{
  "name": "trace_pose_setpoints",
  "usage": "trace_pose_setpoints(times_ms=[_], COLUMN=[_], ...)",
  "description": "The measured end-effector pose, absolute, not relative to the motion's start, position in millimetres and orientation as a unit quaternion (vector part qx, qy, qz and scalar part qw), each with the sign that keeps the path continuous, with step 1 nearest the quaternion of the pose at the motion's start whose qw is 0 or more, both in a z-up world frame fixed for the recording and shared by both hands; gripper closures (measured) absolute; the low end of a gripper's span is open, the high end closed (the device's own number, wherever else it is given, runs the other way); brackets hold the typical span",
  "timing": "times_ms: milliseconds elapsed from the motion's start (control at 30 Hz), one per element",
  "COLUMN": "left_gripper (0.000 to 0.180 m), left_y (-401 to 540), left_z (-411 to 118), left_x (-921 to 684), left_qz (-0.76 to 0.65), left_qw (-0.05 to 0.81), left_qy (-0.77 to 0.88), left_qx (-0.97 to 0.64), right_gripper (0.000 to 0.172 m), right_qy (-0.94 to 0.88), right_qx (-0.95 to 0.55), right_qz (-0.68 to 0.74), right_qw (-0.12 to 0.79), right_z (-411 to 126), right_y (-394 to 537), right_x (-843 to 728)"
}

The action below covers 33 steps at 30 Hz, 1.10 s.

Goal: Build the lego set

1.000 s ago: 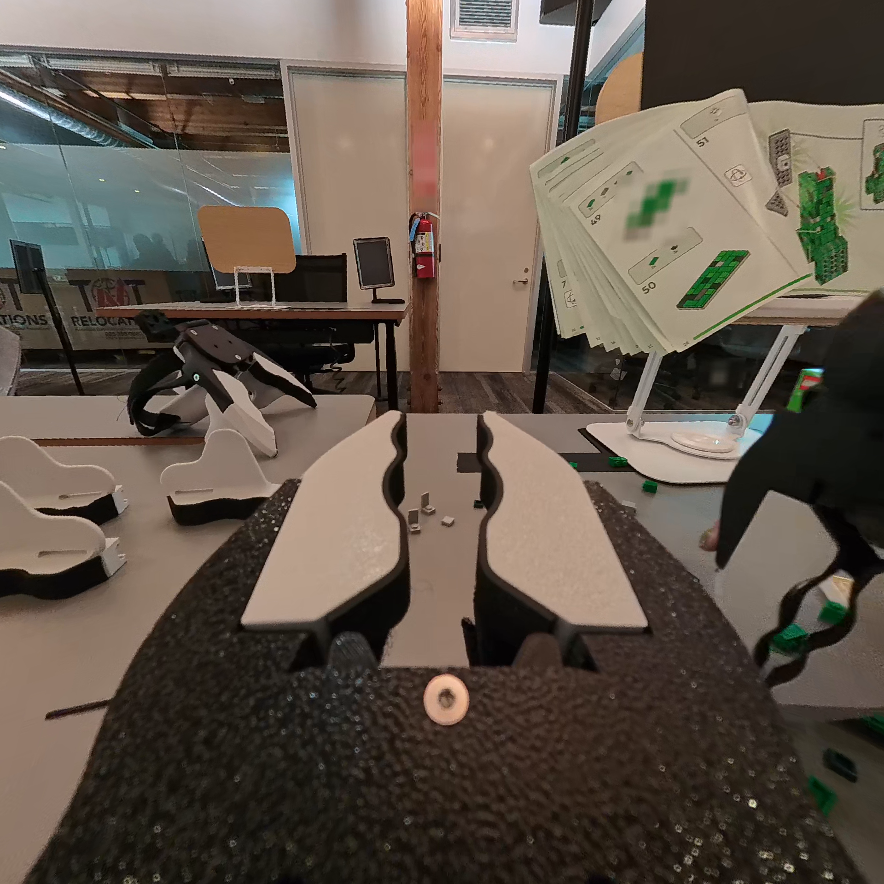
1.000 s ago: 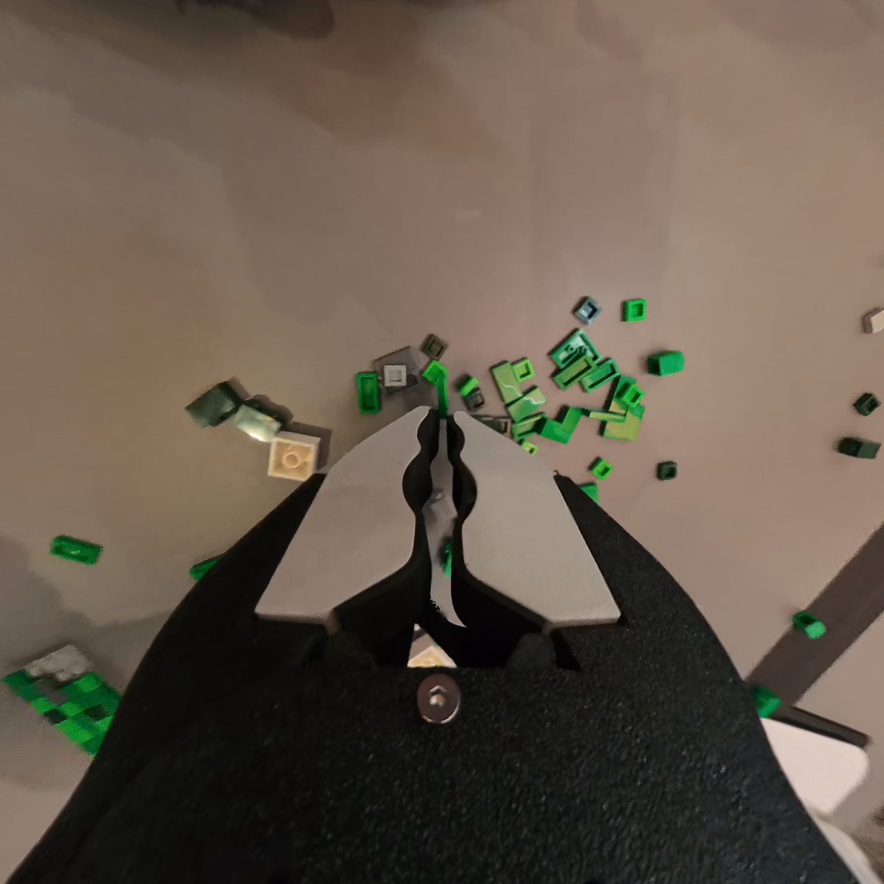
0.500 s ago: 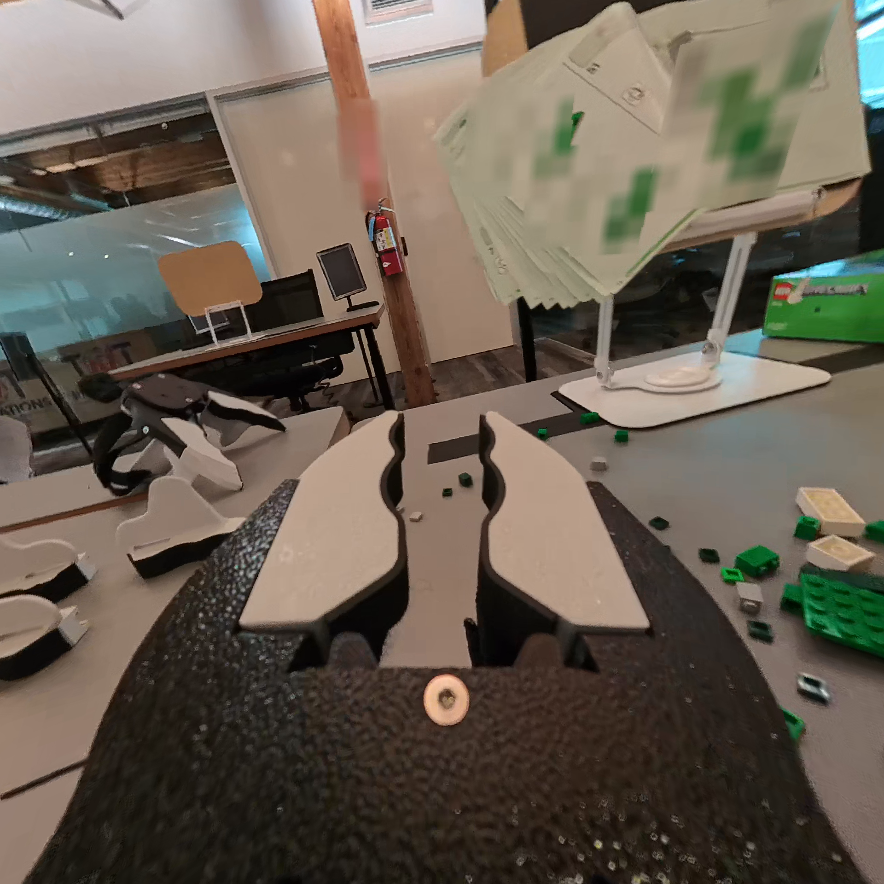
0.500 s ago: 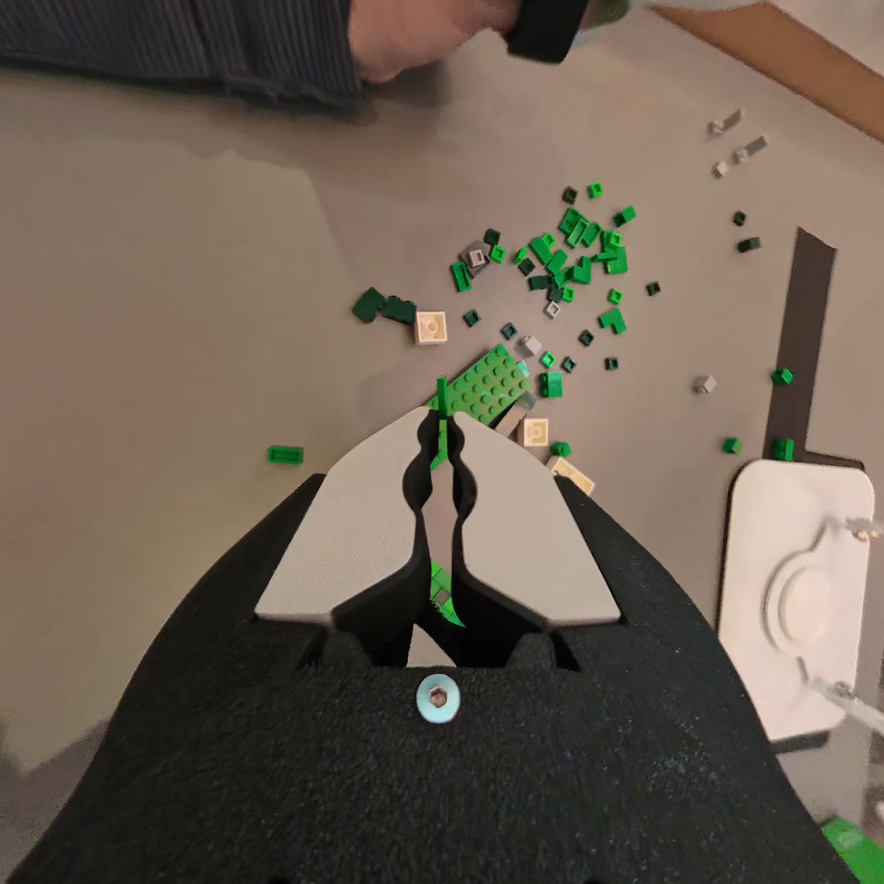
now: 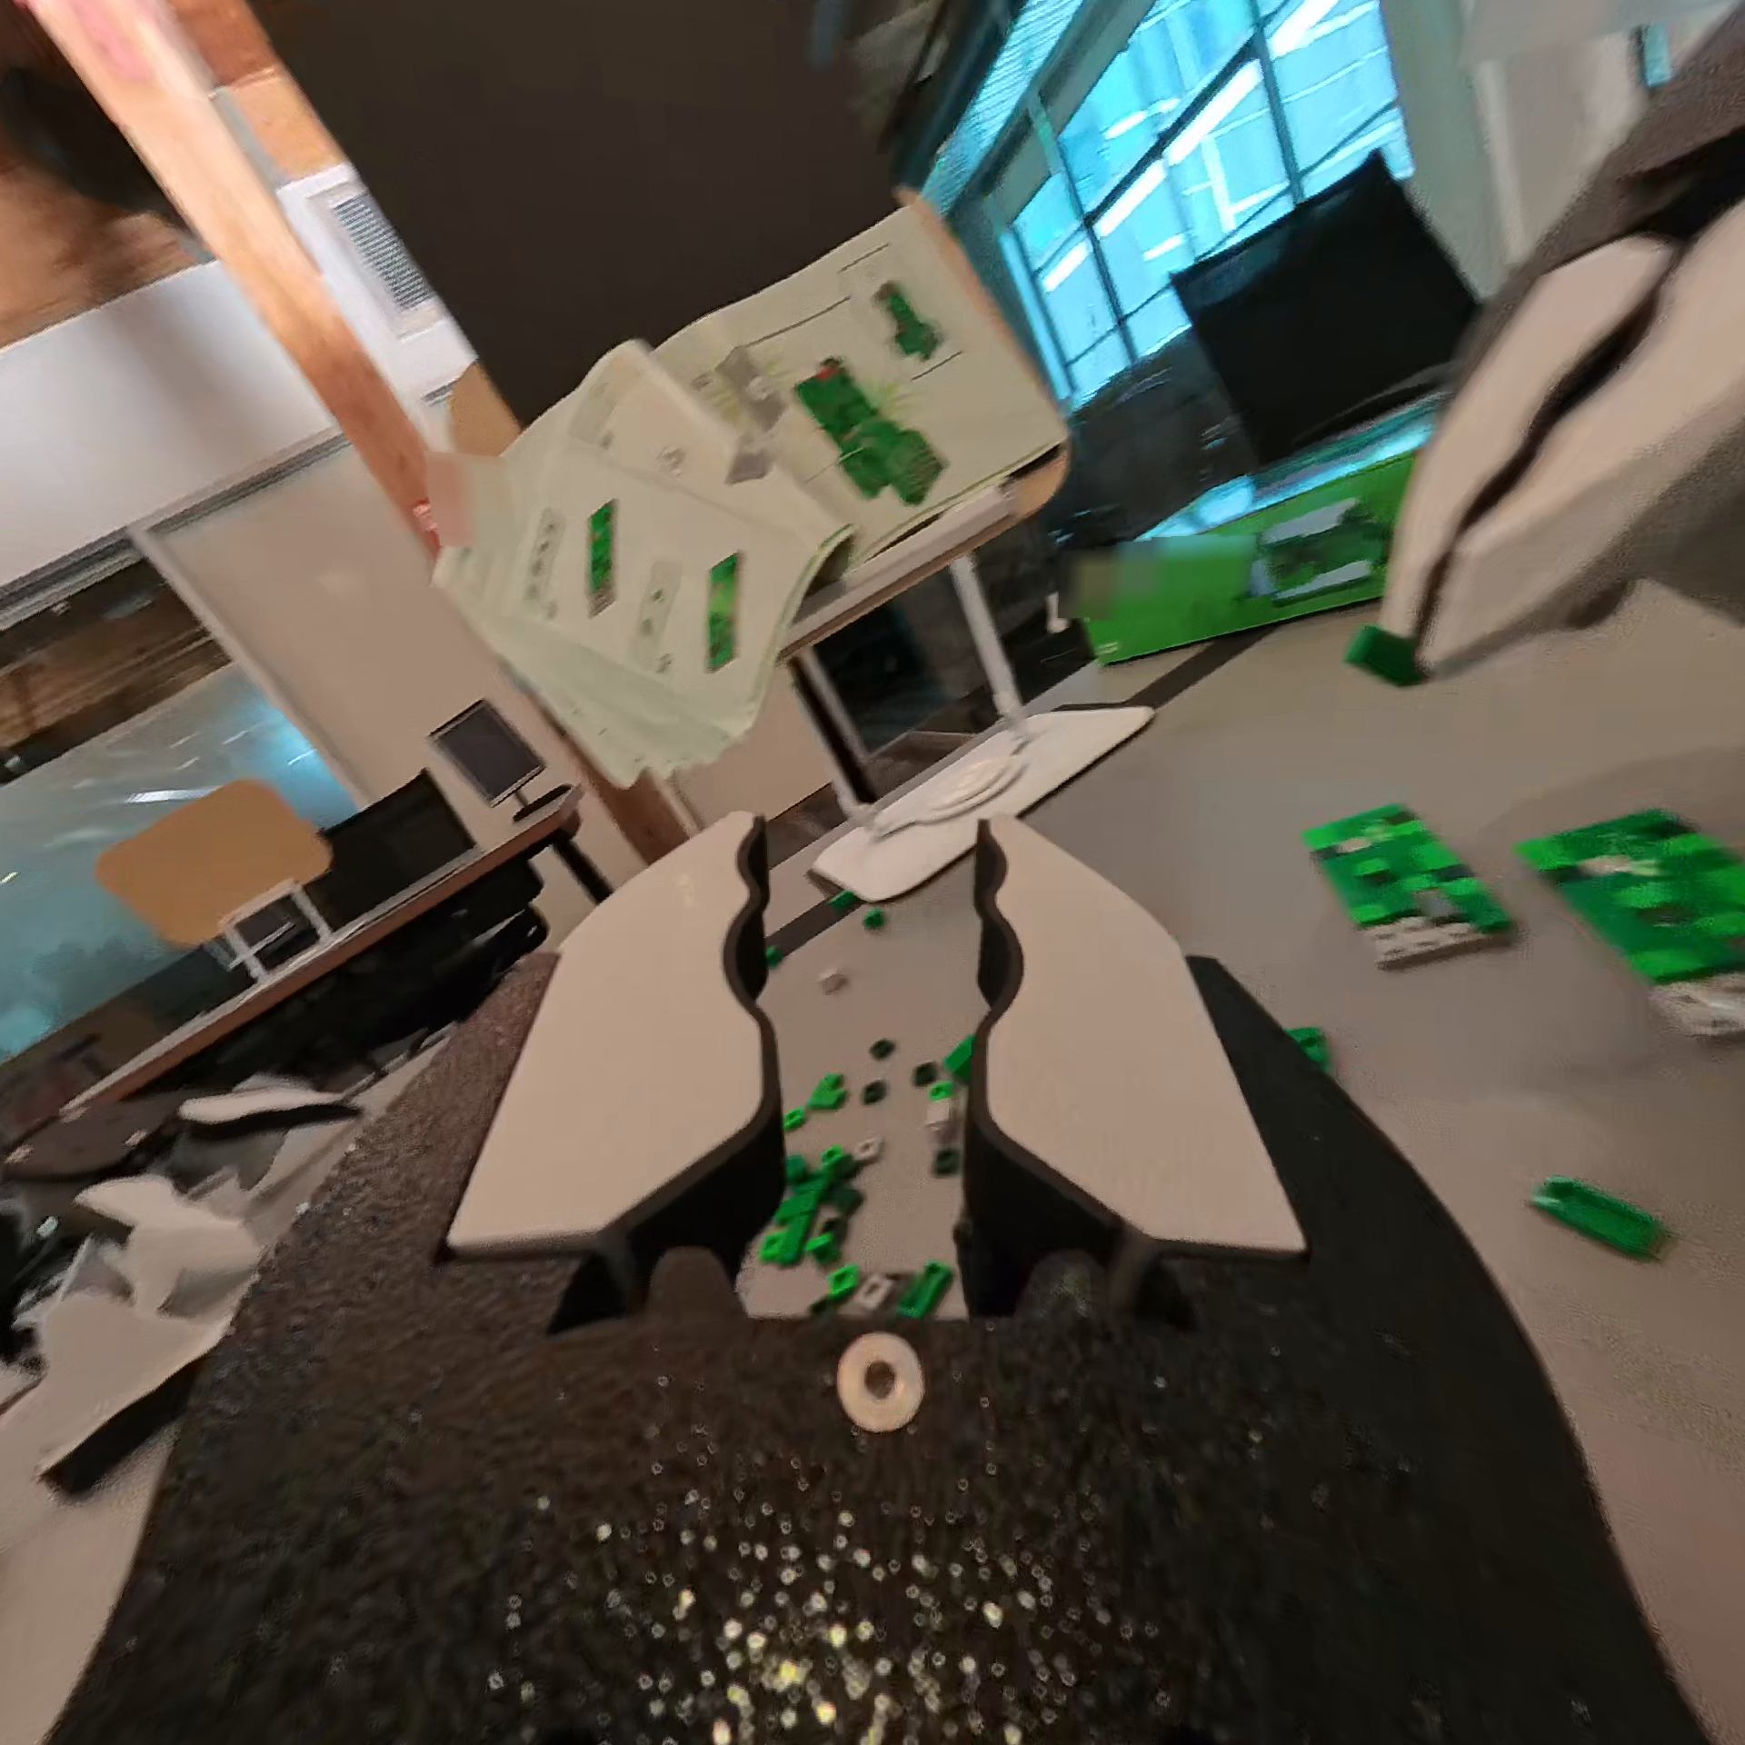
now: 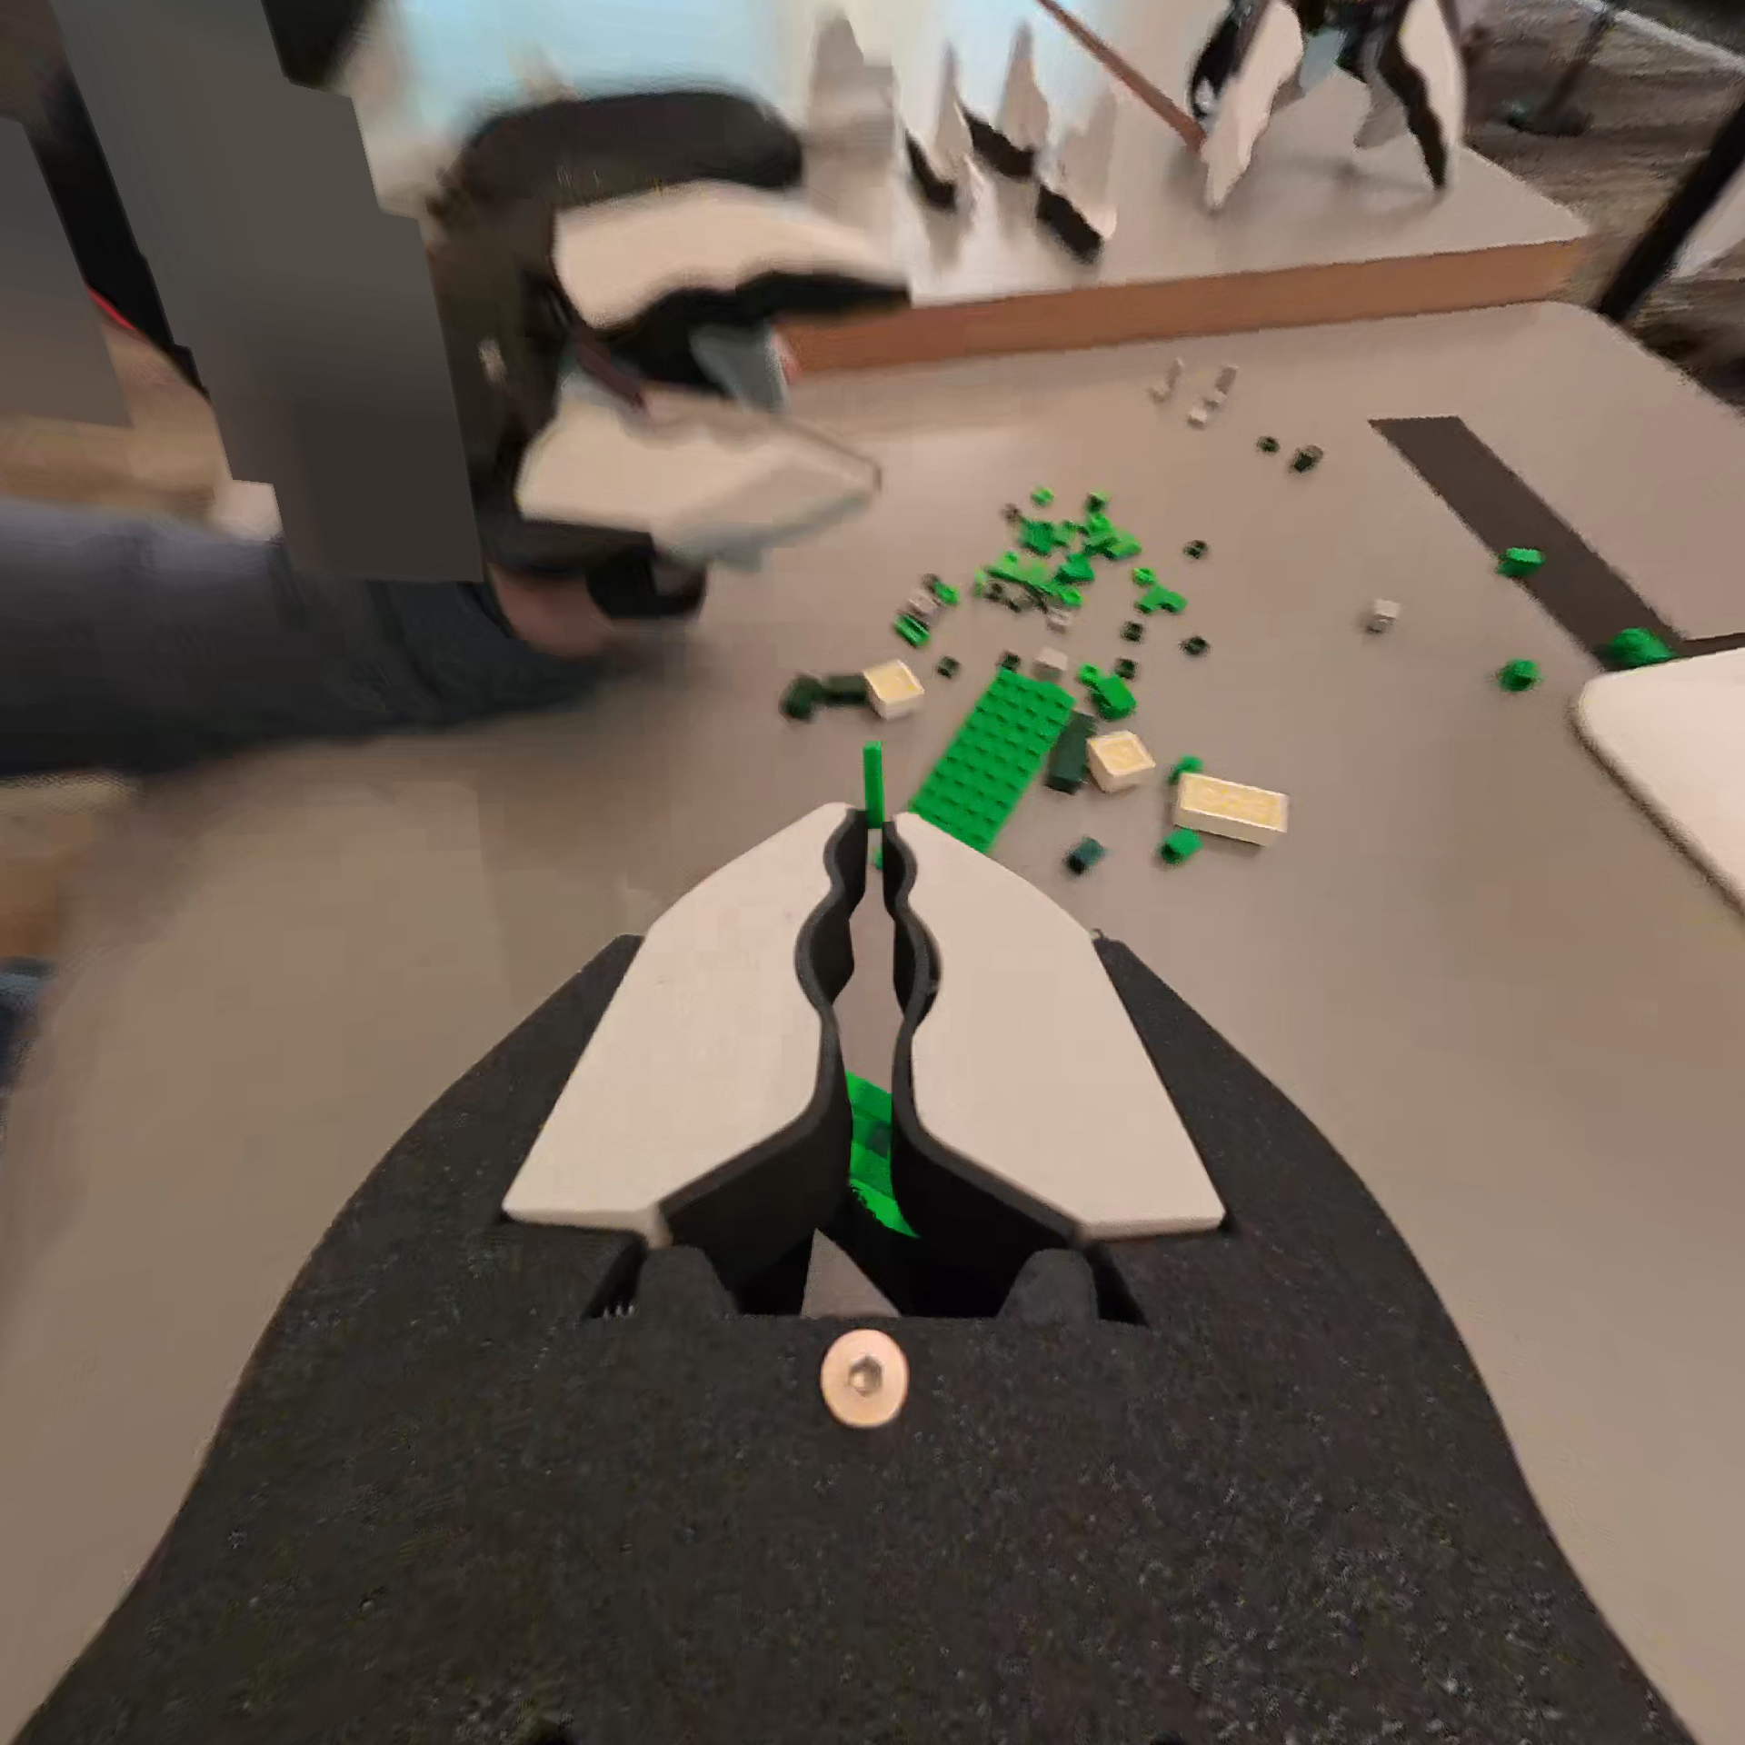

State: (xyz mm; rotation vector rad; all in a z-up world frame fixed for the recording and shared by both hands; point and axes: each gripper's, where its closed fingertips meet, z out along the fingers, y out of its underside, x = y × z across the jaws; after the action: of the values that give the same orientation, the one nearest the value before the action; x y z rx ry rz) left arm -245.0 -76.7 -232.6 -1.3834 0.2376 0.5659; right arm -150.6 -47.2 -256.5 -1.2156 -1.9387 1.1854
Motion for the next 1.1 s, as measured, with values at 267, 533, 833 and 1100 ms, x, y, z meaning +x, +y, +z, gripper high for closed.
trace_pose_setpoints(times_ms=[267,533,833,1100], left_gripper=[0.123,0.138,0.159,0.157], left_y=[-62.8,-54.9,-55.6,-55.8], left_z=[-225.6,-239.1,-249.2,-253.3], left_x=[-131.7,-110.6,-100.7,-101.2], left_qz=[0.228,0.212,0.217,0.205], left_qw=[0.728,0.703,0.684,0.678], left_qy=[0.250,0.287,0.324,0.339], left_qx=[-0.595,-0.615,-0.617,-0.619], right_gripper=[0.170,0.170,0.169,0.170], right_qy=[-0.606,-0.588,-0.587,-0.589], right_qx=[-0.459,-0.471,-0.482,-0.489], right_qz=[0.649,0.656,0.644,0.636], right_qw=[0.035,-0.042,-0.085,-0.094], right_z=[-228.0,-234.7,-243.8,-251.2], right_y=[-71.4,-72.2,-75.1,-72.8], right_x=[-121.8,-108.1,-102.5,-103.1])
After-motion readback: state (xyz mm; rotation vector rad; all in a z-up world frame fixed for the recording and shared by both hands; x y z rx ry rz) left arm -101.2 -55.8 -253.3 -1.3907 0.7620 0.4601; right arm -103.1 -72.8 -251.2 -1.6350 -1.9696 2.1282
